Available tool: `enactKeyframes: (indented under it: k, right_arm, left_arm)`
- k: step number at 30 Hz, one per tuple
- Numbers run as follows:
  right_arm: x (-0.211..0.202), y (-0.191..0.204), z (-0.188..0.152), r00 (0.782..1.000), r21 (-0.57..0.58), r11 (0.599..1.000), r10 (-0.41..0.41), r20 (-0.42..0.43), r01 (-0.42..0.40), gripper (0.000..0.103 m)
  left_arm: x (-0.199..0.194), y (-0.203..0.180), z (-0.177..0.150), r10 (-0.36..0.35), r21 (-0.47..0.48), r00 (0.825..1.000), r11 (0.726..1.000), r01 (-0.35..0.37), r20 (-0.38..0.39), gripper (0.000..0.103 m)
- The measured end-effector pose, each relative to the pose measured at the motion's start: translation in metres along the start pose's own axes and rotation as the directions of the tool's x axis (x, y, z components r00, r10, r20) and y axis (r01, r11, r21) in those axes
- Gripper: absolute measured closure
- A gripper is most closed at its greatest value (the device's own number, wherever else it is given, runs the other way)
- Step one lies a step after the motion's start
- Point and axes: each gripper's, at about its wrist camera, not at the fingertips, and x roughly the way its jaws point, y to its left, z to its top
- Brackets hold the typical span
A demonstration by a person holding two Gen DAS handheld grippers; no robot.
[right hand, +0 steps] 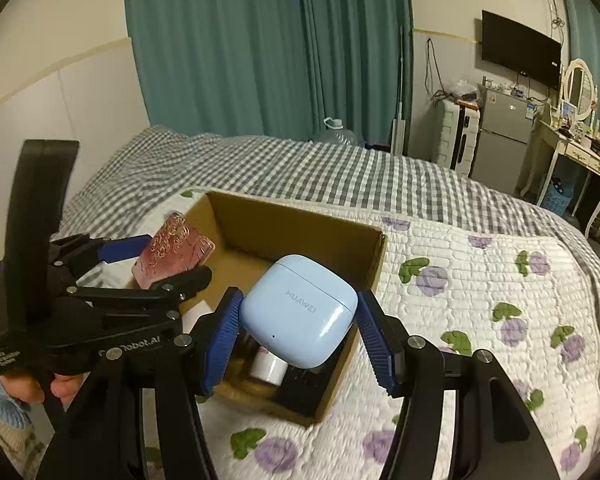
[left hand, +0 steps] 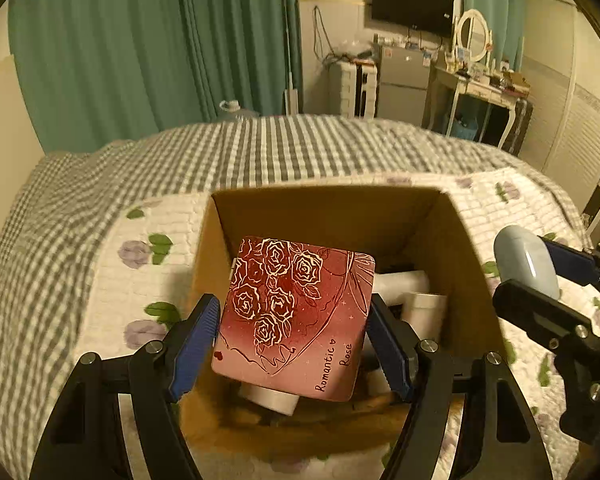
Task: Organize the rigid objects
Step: 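Carry the earbud case and pink card into the box and open both grippers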
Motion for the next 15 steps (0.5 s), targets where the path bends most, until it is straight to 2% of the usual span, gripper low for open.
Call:
enactKeyframes:
  k: [7, 15]
  right_arm:
    - [0.034, -0.008, -0.01, 0.999, 0.007, 1.0, 0.005, -0.043, -0.005, 0.045]
    - [0.027, -0.008, -0.011, 0.999, 0.014, 1.0, -0.006, -0.048, 0.007, 0.045]
  left_arm:
    - [0.028, -0.004, -0.005, -0.015, 0.024, 0.999, 1.0, 0.016, -0.04, 0.026]
    - [0.001, 0.003, 0.005, 0.024, -0.001, 1.0, 1.0, -0.024, 0.013, 0.026]
